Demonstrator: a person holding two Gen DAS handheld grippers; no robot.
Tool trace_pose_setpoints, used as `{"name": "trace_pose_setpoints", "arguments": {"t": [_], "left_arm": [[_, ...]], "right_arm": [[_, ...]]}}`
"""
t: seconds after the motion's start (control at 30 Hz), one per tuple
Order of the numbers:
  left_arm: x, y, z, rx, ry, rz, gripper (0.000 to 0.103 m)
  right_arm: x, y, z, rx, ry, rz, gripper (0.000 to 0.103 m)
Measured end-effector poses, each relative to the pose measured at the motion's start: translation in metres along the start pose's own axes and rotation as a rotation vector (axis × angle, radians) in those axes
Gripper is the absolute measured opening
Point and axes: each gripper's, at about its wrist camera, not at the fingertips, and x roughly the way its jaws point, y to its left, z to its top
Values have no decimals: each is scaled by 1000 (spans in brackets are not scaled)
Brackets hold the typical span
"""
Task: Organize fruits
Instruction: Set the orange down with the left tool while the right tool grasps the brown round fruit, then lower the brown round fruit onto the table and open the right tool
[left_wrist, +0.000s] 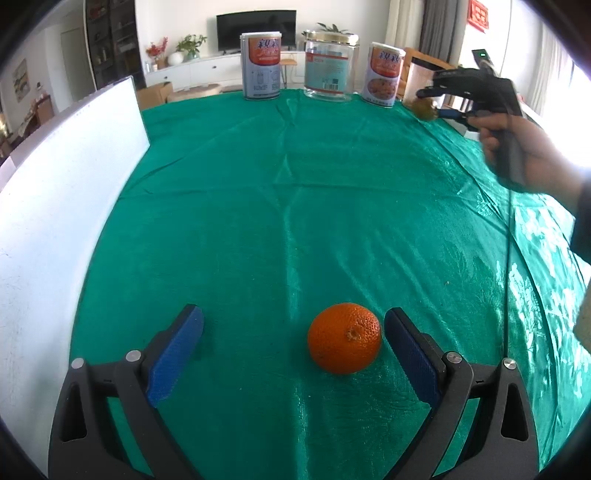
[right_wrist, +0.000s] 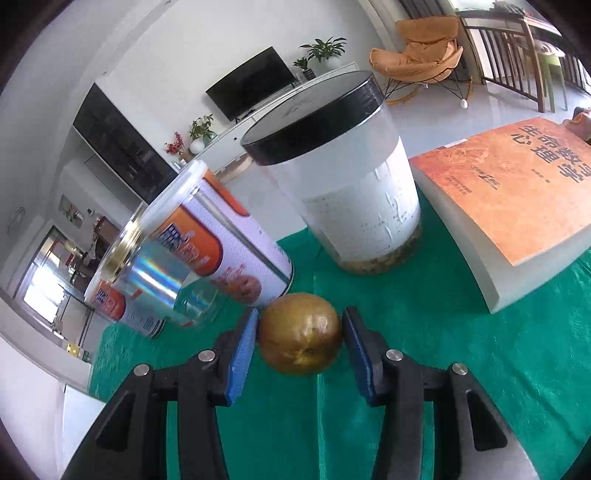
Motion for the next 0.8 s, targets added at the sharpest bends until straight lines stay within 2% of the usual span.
{"name": "trace_pose_setpoints", "arguments": {"t": [0.13, 0.23, 0.3, 0.4, 0.47, 0.6, 0.63, 0.7, 0.73, 0.8], "left_arm": [[0, -1, 1, 4, 3, 5, 99], [1, -2, 1, 13, 9, 9, 99], [1, -3, 1, 17, 12, 13, 100], [1, -3, 1, 24, 16, 13, 101], [2, -3, 1, 28, 21, 13, 102], [-5, -1, -6, 27, 49, 0, 102], [-11, 1, -12, 14, 54, -6, 102], [-28, 8, -30, -14, 51, -49, 102], [-37, 12, -40, -23, 50, -67, 102], [-49, 15, -54, -20, 57, -75, 102]], "right_arm": [[-60, 6, -47, -73, 74, 48, 47], [-111, 18, -97, -173, 203, 71, 47], [-139, 23, -138, -221, 321, 70, 47], [-171, 33, -197, -307, 455, 41, 47], [-180, 41, -229, -380, 487, -13, 47], [-194, 55, -252, -460, 347, -70, 49], [-199, 59, -257, -466, 290, -70, 54], [-209, 57, -266, -436, 216, -55, 89], [-213, 55, -271, -410, 193, -44, 93], [-224, 50, -286, -369, 165, -42, 93]]}}
